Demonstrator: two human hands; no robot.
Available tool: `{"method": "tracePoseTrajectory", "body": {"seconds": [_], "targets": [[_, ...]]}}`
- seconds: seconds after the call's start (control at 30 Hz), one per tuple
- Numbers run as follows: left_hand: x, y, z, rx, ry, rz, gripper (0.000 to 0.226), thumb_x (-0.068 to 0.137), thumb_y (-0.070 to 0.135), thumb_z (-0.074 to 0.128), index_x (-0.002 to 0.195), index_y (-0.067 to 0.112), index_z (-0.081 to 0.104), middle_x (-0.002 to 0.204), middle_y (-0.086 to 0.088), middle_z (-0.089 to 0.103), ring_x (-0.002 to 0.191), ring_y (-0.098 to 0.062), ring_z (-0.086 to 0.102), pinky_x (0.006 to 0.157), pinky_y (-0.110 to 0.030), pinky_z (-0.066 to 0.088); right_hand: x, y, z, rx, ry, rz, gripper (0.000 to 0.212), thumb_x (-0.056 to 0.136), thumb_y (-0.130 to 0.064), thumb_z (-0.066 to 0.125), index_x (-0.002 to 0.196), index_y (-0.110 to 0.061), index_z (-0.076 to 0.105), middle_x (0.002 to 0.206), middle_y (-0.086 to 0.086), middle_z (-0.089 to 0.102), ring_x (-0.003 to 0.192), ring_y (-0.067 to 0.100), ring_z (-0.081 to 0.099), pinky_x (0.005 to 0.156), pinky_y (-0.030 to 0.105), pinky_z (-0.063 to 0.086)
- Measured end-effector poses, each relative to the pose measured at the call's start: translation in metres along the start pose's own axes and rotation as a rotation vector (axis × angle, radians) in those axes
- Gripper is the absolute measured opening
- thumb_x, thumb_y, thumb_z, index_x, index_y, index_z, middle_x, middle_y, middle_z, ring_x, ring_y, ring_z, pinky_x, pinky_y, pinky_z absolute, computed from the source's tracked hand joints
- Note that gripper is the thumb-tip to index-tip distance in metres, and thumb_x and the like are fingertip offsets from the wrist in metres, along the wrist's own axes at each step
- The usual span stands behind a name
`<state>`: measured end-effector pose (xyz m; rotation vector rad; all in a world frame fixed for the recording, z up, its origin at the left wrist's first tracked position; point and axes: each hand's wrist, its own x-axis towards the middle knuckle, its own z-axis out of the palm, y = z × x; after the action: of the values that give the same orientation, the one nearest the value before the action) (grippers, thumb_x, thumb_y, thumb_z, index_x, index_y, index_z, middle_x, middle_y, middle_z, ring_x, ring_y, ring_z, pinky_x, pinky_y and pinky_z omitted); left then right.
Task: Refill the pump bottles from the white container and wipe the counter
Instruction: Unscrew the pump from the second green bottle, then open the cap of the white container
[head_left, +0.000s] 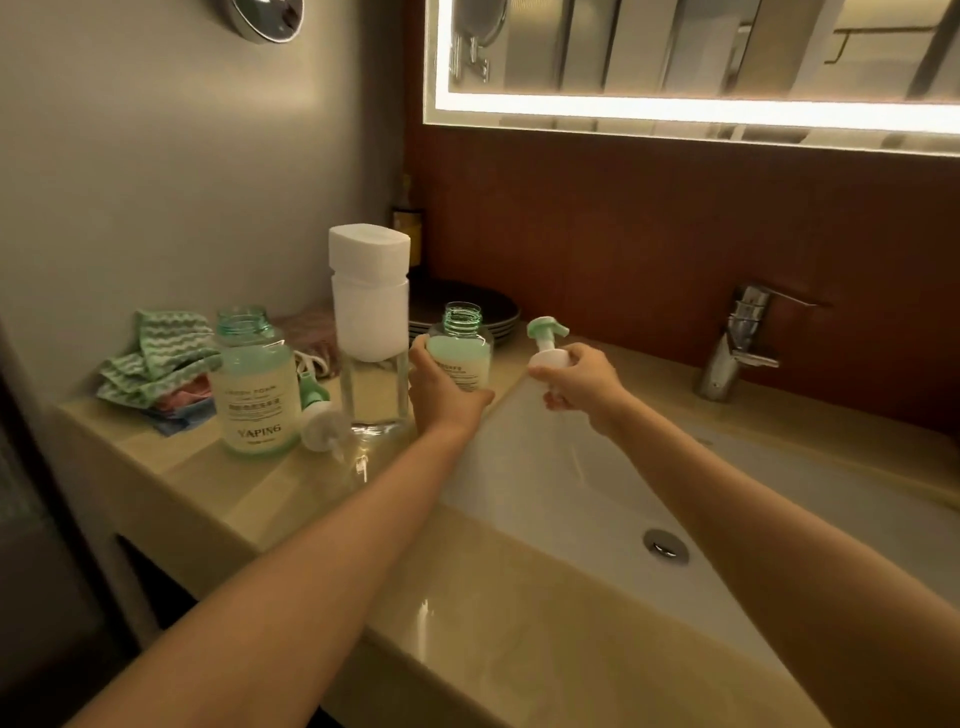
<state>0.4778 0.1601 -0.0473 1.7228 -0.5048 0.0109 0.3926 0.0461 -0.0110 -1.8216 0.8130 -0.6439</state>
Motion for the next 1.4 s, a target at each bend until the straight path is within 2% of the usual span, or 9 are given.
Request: {"method": "tracePoseTrajectory", "body": {"seconds": [0.23, 0.4, 0.53, 0.73, 0.97, 1.13, 1.27, 1.33, 1.4], "targets": [[0.033, -0.01, 0.018, 0.008, 0.089, -0.009, 0.102, 0.066, 0.004, 0.078, 0.144, 0.018, 0.013, 0.143, -0.008, 0.031, 0.131, -0.024, 0.033, 0.11, -0.038, 0.03, 0.046, 0.011, 0.034, -0.11, -0.091, 0.011, 0.044, 0.078, -0.013, 0.068, 0.12, -0.012, 0.052, 0.104, 0.011, 0.053, 0.074, 0.019, 0.052, 0.056, 0.025, 0.046], [0.044, -0.008, 0.018, 0.043, 0.141, -0.064, 0.103, 0.073, 0.003, 0.074, 0.147, 0.017, 0.004, 0.148, -0.007, 0.026, 0.136, -0.023, 0.027, 0.11, -0.034, 0.024, 0.065, 0.012, 0.052, -0.31, -0.1, -0.049, 0.052, 0.077, -0.013, 0.068, 0.126, -0.012, 0.052, 0.118, 0.012, 0.056, 0.097, 0.024, 0.055, 0.078, 0.034, 0.051], [0.05, -0.004, 0.015, 0.032, 0.105, -0.136, 0.101, 0.076, 0.003, 0.071, 0.146, 0.014, -0.001, 0.15, -0.007, 0.022, 0.137, -0.022, 0.024, 0.11, -0.031, 0.019, 0.071, 0.004, 0.063, -0.467, -0.138, -0.107, 0.044, 0.079, -0.013, 0.065, 0.122, -0.012, 0.056, 0.118, 0.012, 0.058, 0.105, 0.027, 0.056, 0.087, 0.037, 0.051], [0.046, -0.005, 0.015, 0.039, 0.086, -0.161, 0.104, 0.076, 0.005, 0.071, 0.146, 0.014, -0.004, 0.147, -0.009, 0.027, 0.134, -0.025, 0.03, 0.109, -0.035, 0.026, 0.07, -0.006, 0.063, -0.642, -0.186, -0.143, 0.053, 0.085, -0.011, 0.06, 0.134, -0.005, 0.042, 0.134, 0.014, 0.047, 0.119, 0.029, 0.048, 0.096, 0.036, 0.045], [0.027, 0.012, 0.008, 0.048, 0.01, -0.153, 0.107, 0.077, 0.014, 0.072, 0.146, 0.011, -0.01, 0.151, -0.013, 0.016, 0.138, -0.027, 0.02, 0.11, -0.035, 0.02, 0.054, -0.015, 0.051, -0.637, -0.119, -0.217, 0.058, 0.086, -0.013, 0.058, 0.139, -0.007, 0.037, 0.141, 0.01, 0.042, 0.129, 0.025, 0.04, 0.098, 0.029, 0.036], [0.01, 0.019, 0.004, 0.04, -0.027, -0.155, 0.105, 0.08, 0.024, 0.07, 0.145, 0.005, -0.011, 0.153, -0.014, 0.006, 0.141, -0.026, 0.01, 0.112, -0.033, 0.014, 0.032, -0.014, 0.048, -0.656, -0.111, -0.215, 0.055, 0.09, -0.022, 0.053, 0.14, -0.008, 0.035, 0.142, 0.011, 0.041, 0.13, 0.027, 0.038, 0.099, 0.03, 0.035], [-0.013, 0.02, -0.006, 0.016, -0.13, -0.177, 0.102, 0.084, 0.024, 0.065, 0.145, 0.012, -0.017, 0.154, -0.012, 0.003, 0.141, -0.027, 0.013, 0.111, -0.035, 0.021, 0.015, -0.028, 0.039, -0.492, 0.079, -0.339, 0.04, 0.091, -0.015, 0.05, 0.13, -0.009, 0.047, 0.127, 0.012, 0.054, 0.116, 0.024, 0.05, 0.09, 0.028, 0.039], [-0.023, 0.019, -0.015, -0.03, -0.177, -0.177, 0.096, 0.083, 0.019, 0.065, 0.148, 0.019, -0.007, 0.153, -0.009, 0.017, 0.137, -0.027, 0.026, 0.107, -0.037, 0.029, 0.006, -0.039, 0.037, -0.41, 0.137, -0.408, 0.033, 0.091, -0.014, 0.05, 0.124, -0.01, 0.053, 0.118, 0.011, 0.059, 0.106, 0.022, 0.055, 0.081, 0.025, 0.04], [-0.032, 0.017, -0.027, -0.053, -0.138, -0.163, 0.082, 0.08, 0.014, 0.067, 0.145, 0.019, 0.018, 0.142, -0.007, 0.04, 0.126, -0.026, 0.043, 0.102, -0.038, 0.039, -0.004, -0.052, 0.039, -0.374, 0.175, -0.475, 0.028, 0.091, -0.014, 0.051, 0.118, -0.009, 0.057, 0.111, 0.009, 0.062, 0.1, 0.021, 0.057, 0.076, 0.023, 0.041]]}}
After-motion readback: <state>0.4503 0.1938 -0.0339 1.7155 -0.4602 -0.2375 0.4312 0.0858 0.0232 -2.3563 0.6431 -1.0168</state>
